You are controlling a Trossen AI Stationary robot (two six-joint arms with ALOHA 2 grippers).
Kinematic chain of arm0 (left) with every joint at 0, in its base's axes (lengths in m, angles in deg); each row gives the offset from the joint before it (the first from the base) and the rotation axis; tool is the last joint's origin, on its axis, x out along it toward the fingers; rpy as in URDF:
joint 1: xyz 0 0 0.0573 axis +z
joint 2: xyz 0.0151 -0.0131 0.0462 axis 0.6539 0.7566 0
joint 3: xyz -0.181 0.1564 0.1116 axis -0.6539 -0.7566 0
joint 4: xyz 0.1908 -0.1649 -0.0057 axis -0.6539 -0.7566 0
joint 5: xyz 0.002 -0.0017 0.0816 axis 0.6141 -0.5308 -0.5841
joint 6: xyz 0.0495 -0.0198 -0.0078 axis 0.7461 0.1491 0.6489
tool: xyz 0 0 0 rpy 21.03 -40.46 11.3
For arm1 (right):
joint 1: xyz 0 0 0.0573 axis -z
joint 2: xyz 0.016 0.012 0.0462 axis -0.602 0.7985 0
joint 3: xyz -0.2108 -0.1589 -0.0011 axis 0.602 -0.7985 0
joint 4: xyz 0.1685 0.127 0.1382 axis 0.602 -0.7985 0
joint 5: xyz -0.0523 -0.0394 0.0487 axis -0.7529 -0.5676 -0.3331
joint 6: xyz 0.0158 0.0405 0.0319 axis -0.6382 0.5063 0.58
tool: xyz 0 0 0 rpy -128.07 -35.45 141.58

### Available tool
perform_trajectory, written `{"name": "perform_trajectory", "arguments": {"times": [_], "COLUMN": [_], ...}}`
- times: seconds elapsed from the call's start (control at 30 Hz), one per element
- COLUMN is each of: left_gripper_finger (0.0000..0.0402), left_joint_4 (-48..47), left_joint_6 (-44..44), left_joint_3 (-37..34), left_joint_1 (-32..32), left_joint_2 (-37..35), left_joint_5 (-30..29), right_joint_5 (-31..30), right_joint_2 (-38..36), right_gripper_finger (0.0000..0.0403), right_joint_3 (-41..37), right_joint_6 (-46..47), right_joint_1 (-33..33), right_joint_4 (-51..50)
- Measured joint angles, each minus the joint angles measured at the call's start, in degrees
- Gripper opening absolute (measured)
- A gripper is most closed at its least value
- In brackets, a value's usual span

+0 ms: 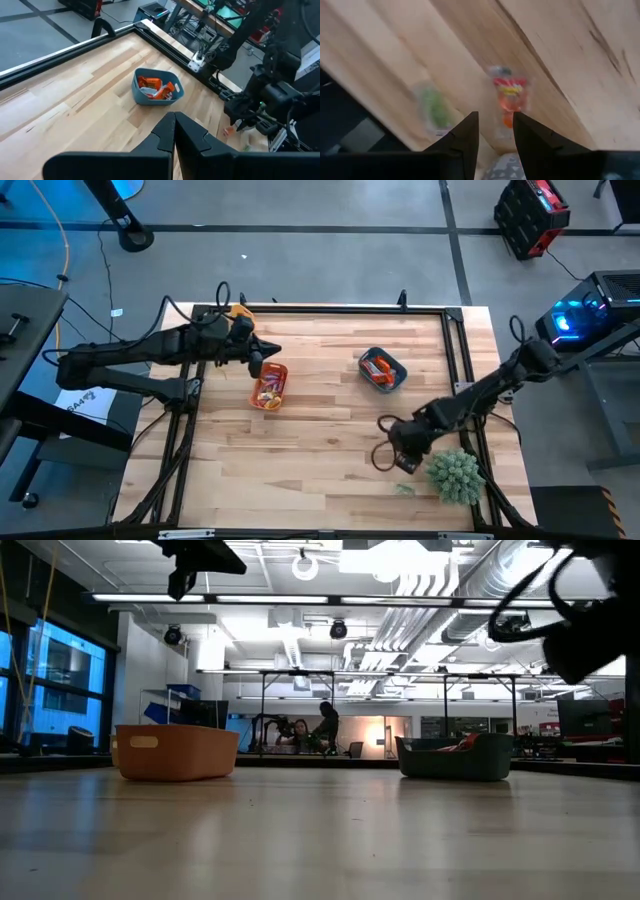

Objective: Sort candy
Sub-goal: Put the orange gummy into the yellow bin

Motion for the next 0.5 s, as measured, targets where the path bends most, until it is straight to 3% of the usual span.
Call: {"name": "perform_trajectory", "arguments": {"times": [0.13, 0.5], "left_gripper_finger": [0.0, 0.0], "left_joint_4": [0.49, 1.2], "left_joint_6": [0.0, -0.44], "left_joint_3": [0.0, 0.02], "left_joint_1": [0.0, 0.0], "left_joint_2": [0.8, 1.18], "left_joint_5": [0.0, 0.11], "right_joint_5": [-2.86, -3.02], "right_joint_2": [1.67, 12.22], "right_gripper_finger": [0.0113, 0.0101], "right_joint_3": [-0.01, 0.45], "right_joint_6": [4.44, 6.2], "right_joint_1": [-2.81, -5.68], "right_joint_4": [-0.03, 5.42]}}
